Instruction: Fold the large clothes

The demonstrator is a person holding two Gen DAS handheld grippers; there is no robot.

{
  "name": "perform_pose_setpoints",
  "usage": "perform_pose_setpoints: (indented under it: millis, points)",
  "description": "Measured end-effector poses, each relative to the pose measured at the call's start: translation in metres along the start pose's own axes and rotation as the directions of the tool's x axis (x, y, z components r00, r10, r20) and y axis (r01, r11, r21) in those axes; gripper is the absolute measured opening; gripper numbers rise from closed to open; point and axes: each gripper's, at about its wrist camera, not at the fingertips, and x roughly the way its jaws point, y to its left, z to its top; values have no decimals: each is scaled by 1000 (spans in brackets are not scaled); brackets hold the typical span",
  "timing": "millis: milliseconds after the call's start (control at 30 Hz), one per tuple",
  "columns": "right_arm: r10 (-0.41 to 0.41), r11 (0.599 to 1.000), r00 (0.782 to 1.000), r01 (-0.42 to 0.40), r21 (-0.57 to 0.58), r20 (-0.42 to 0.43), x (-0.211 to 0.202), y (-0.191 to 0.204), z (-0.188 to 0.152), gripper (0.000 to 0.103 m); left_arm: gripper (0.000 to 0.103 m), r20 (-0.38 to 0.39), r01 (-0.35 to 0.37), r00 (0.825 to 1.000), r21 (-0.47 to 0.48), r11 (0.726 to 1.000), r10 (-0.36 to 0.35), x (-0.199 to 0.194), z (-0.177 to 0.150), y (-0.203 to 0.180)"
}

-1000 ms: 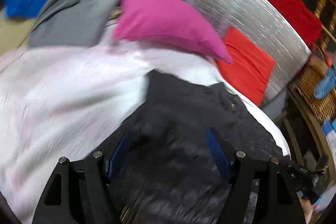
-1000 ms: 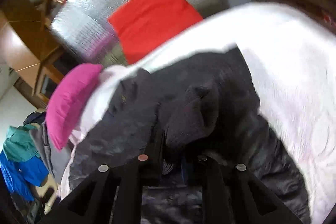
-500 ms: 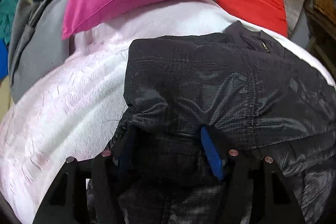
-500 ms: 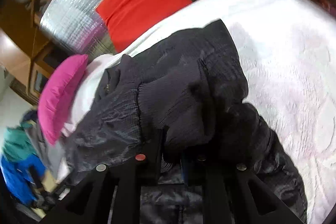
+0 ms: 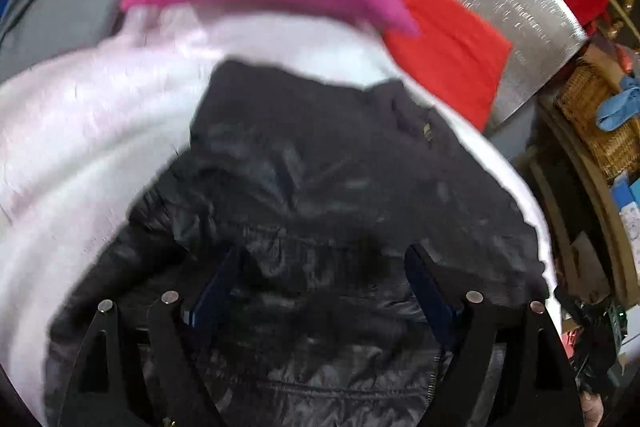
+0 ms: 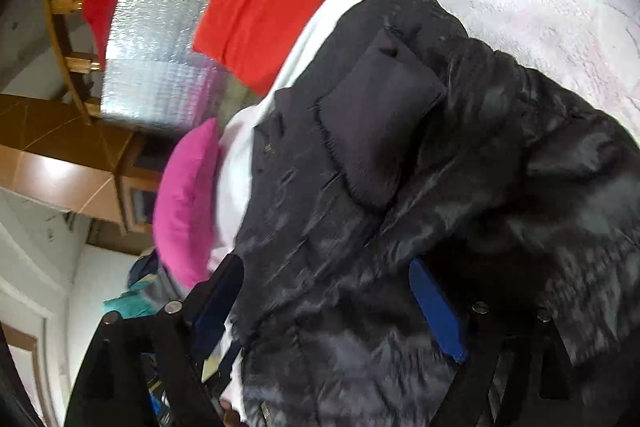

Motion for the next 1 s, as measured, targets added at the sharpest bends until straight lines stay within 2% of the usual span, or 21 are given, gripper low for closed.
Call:
perform_pose_setpoints:
  millis: [100, 133, 167, 200, 233, 300, 367, 400, 467, 500, 567, 633, 667, 767, 900, 1000]
  points:
    - [-14, 999, 998, 12, 49, 53, 8, -5, 6, 87, 85, -11, 2, 1000, -60, 998, -3, 11, 0, 6]
    - [-16, 998, 998, 13, 57, 62, 11, -5, 8, 83, 85, -17, -1, 1000, -63, 998, 0, 14, 0, 5]
    - [-31, 998, 998, 28, 51, 60, 15, -4, 10, 69, 81, -37, -20, 999, -47, 999, 18, 19, 1, 3]
    - [-67, 997, 996, 66, 35, 52, 19, -1, 12, 19, 71, -44, -37, 998, -37, 999, 35, 23, 0, 3]
    - [-91, 996, 995, 91, 7, 47, 20, 6, 14, 19, 68, -50, -36, 998, -17, 999, 35, 24, -1, 0]
    - [-105, 981, 986, 124, -148, 127, 3, 38, 10, 18, 58, -48, -37, 998, 20, 999, 38, 23, -3, -7]
    - [-125, 947, 973, 175, -271, 192, -7, 59, 0, 18, 56, -38, -50, 998, 60, 997, 52, 24, -4, -13]
    - [-161, 937, 969, 210, -280, 188, -3, 55, -1, 18, 57, -40, -61, 997, 65, 996, 63, 29, -3, -13]
    - [-268, 939, 960, 279, -202, 81, 27, 20, 5, 21, 61, -59, -74, 995, 75, 994, 78, 36, -2, -16]
    - [-244, 956, 969, 246, -160, 32, 35, 4, 7, 24, 61, -62, -80, 994, 83, 993, 85, 37, 2, -18]
    - [-163, 977, 986, 168, -130, 46, 24, -2, 8, 36, 61, -59, -68, 996, 89, 994, 73, 25, 7, -16]
    - [-112, 984, 993, 117, -134, 43, 13, 4, 9, 74, 61, -23, -81, 996, 110, 991, 84, 10, 10, -16]
    - [-115, 981, 992, 122, -148, 52, 7, 8, 7, 79, 62, 1, -76, 997, 122, 990, 76, -1, 11, -16]
    - [-111, 977, 993, 115, -177, 30, -12, 13, -1, 81, 65, 70, -79, 995, 149, 986, 70, -29, 14, -16]
    - [-82, 965, 997, 82, -247, 9, -33, 34, -16, 81, 71, 209, -134, 974, 195, 972, 92, -43, 25, -31]
    - [-30, 931, 997, 53, -361, 70, -40, 68, -20, 80, 71, 193, -148, 976, 232, 961, 104, -29, 30, -37]
